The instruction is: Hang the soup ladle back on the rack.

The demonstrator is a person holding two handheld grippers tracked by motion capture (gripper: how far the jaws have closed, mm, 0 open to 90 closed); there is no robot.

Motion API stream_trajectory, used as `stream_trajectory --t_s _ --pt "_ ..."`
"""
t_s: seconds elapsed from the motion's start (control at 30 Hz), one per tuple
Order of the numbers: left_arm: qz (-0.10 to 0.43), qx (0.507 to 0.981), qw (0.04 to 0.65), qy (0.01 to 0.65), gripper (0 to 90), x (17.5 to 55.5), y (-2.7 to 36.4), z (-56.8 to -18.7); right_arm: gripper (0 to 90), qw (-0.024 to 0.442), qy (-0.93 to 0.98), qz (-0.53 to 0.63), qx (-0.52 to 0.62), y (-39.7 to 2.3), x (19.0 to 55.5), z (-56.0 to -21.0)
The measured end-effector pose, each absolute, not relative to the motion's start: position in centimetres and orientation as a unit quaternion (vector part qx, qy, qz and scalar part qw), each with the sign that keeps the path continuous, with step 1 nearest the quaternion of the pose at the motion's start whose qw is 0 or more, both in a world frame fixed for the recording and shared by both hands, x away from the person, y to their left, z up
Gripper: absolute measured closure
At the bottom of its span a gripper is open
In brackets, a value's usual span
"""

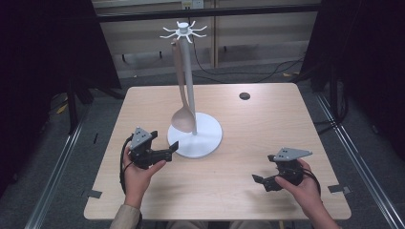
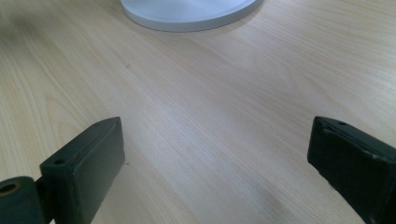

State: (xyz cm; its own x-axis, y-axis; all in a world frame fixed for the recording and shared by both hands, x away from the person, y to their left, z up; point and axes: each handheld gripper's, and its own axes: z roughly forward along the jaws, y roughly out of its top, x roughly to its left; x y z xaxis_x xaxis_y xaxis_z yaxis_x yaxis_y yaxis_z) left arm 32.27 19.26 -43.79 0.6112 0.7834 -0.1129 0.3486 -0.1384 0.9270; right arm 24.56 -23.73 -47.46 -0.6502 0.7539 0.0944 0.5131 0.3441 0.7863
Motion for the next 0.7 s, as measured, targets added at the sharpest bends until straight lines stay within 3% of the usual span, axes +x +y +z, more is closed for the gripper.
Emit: stream_trajectory --t_s 0.7 --pt "0.211 0.727 0.519 0.397 7.4 32.1 20.0 -45.2 3.4 0.145 0.809 0.413 0.392 -23.8 24.5 -47.5"
